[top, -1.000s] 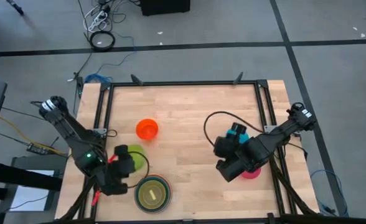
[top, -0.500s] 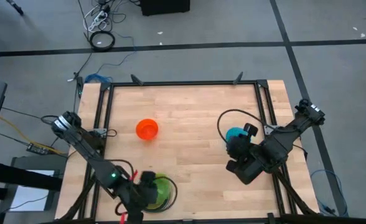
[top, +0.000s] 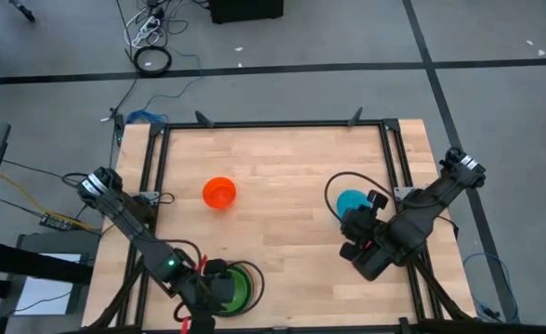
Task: Nest bowls inside each other
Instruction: Stack the green bowl on top of the yellow bowl
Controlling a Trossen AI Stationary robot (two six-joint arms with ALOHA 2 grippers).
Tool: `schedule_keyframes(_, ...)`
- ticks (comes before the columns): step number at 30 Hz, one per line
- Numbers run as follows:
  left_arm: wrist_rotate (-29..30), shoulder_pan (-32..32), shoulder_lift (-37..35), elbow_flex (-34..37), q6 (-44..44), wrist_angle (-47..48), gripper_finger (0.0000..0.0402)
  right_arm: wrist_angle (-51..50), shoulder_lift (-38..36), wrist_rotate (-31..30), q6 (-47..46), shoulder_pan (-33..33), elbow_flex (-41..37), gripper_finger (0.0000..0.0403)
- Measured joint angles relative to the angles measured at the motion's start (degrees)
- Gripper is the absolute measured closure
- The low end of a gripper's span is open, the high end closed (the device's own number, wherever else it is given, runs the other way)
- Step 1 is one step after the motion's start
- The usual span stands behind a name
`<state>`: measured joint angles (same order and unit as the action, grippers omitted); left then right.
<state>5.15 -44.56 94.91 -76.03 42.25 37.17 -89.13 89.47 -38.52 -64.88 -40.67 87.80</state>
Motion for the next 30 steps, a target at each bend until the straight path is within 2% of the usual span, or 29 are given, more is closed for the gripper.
schedule_keyframes(3, -1.73, 0.31, -0.41, 0.00, 1.52, -0.03, 0.0304, 0.83, 0.00, 0.21, 0.00, -0.02, -1.29, 0.0274)
schedule_keyframes(7, -8.71, 0.80, -1.43, 0.00, 3.89, -2.13, 0.0301, 1.00, 0.00, 0.79, -0.90, 0.00, -2.24, 0.0274)
schedule_keyframes(9, -10.11, 0.81, -1.99, 0.00, 3.92, -4.62, 0.0301, 1.00, 0.00, 0.78, -1.01, 0.00, -2.31, 0.0274)
schedule_keyframes(12, -9.81, 0.92, -2.54, 0.00, 2.01, -9.28, 0.0301, 1.25, 0.00, 0.72, -1.03, 0.00, -2.31, 0.0274)
schedule_keyframes(17, -4.81, 1.17, -2.49, 0.95, -2.19, -11.36, 0.0301, 1.25, 0.00, 0.59, -1.09, 0.00, -2.31, 0.0274)
schedule_keyframes(25, -6.10, 1.85, -2.27, 11.77, 2.78, -20.93, 0.0300, 1.38, 0.00, 0.56, -1.25, -0.11, -2.31, 0.0274)
schedule_keyframes(30, -8.13, 2.50, -2.40, 12.96, 4.91, -21.11, 0.0300, 1.38, 0.02, 0.55, -1.25, -0.11, -2.31, 0.0274)
